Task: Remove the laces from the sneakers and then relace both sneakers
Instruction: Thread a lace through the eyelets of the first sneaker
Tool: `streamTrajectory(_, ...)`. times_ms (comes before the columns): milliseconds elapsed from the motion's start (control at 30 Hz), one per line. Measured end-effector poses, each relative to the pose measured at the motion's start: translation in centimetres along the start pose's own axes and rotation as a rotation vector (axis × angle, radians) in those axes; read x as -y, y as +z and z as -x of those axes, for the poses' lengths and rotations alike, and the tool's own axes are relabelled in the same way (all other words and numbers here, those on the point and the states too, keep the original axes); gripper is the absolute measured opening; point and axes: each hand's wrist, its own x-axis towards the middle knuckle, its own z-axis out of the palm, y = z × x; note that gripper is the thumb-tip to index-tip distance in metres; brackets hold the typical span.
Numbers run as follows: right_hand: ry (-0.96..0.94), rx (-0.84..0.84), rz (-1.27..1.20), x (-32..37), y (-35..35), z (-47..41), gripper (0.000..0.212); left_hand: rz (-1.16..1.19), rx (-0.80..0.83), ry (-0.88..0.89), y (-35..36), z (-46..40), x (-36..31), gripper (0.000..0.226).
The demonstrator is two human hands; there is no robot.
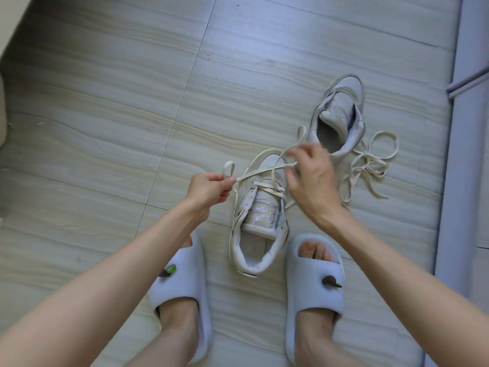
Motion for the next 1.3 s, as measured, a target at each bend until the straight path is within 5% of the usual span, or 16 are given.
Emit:
streamTrajectory(167,0.091,0.524,-0.039,1.1,3.2,1.1,0.022,-0.008,-0.042,0.041,2.2,-0.5,0.5,0.017)
streamTrajectory(833,0.084,0.504,-0.149,0.6,5.9,3.7,0.025,-0.303,-0.225,0.245,2.8,1.6,3.3,0.013)
streamTrajectory(1100,0.087,0.53,-0.171,0.4,6.1,3.8,0.024,-0.406,-0.14,0.4,2.7,3.6,5.6,0.032)
streamTrajectory(1300,0.071,0.521,-0.132,0.6,6.2,3.8,0.023,-0.421,-0.029,0.421,1.6,3.9,6.5,0.016)
